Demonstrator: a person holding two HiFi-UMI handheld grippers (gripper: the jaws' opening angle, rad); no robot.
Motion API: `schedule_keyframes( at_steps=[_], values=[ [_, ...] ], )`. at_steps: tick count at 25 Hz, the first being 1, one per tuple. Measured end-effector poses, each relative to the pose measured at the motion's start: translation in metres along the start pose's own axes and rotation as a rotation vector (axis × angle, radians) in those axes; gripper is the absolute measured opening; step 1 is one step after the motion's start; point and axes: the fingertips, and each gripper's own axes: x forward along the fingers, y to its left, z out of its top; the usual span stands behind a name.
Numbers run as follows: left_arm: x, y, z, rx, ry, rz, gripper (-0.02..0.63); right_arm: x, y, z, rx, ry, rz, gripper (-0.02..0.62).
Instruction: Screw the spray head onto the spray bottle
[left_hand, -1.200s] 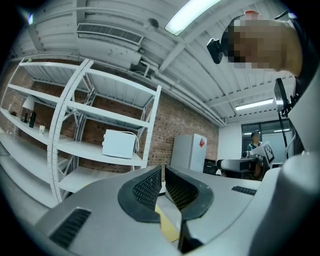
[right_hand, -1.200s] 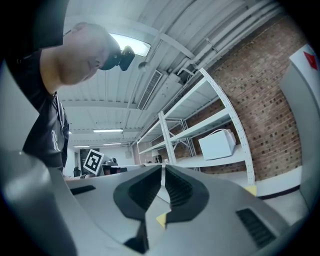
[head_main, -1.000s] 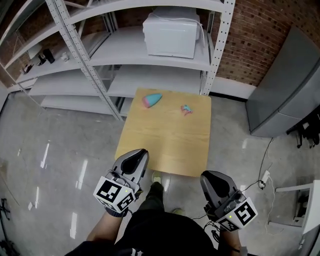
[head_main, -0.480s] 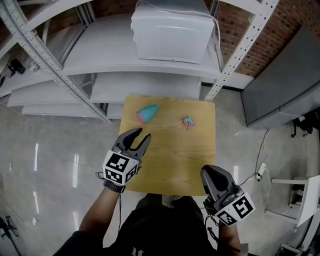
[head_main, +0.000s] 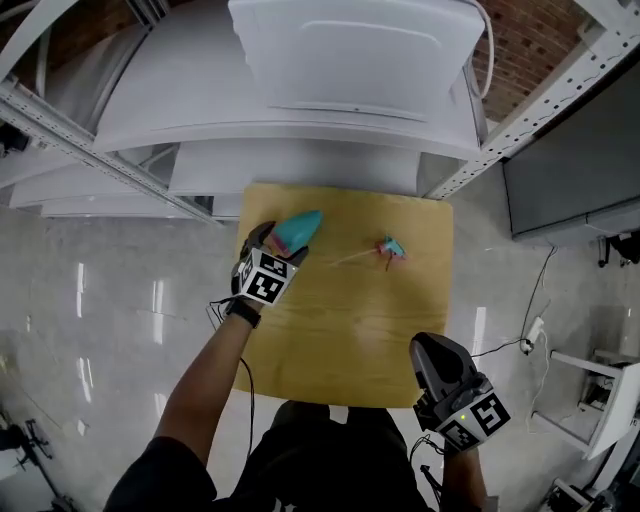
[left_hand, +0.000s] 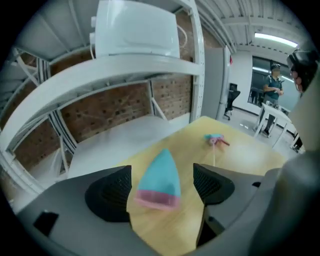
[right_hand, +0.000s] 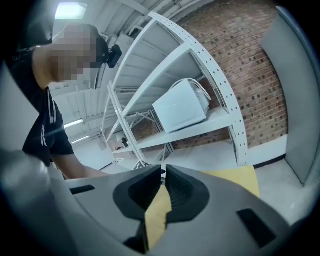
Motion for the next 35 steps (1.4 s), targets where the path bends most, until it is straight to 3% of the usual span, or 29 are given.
schedule_keyframes(
  at_steps=[5, 12, 17, 20, 24, 30, 35],
  values=[
    [0.06, 0.011, -0.02, 0.081, 0.183, -0.039, 0.379, 0.028, -0.051, -0.015, 0.005, 0.06, -0.022, 0.005],
    [0.091, 0.019, -0.029, 0.155, 0.353, -0.09, 0.397, 0.055, -0.081, -0.03, 0.036, 0.115, -0.009, 0.005],
    [0.099, 0.0, -0.061, 0.195, 0.506, -0.207, 0.456, 0.079, -0.104, -0.048, 0.037, 0.172, 0.0, 0.005],
    [0.102, 0.003, -0.059, 0.202, 0.504, -0.214, 0.456, 0.102, -0.133, -0.066, 0.024, 0.224, -0.032, 0.005],
    [0.106, 0.0, -0.056, 0.231, 0.517, -0.213, 0.457, 0.13, -0.187, -0.104, -0.074, 0.372, -0.156, 0.006],
    [0.105, -0.001, -0.053, 0.23, 0.485, -0.206, 0.455, 0.171, -0.247, -0.152, -0.258, 0.622, -0.284, 0.154],
    [0.095, -0.007, -0.054, 0.21, 0.39, -0.191, 0.456, 0.188, -0.27, -0.172, -0.307, 0.745, -0.31, 0.178]
  ],
)
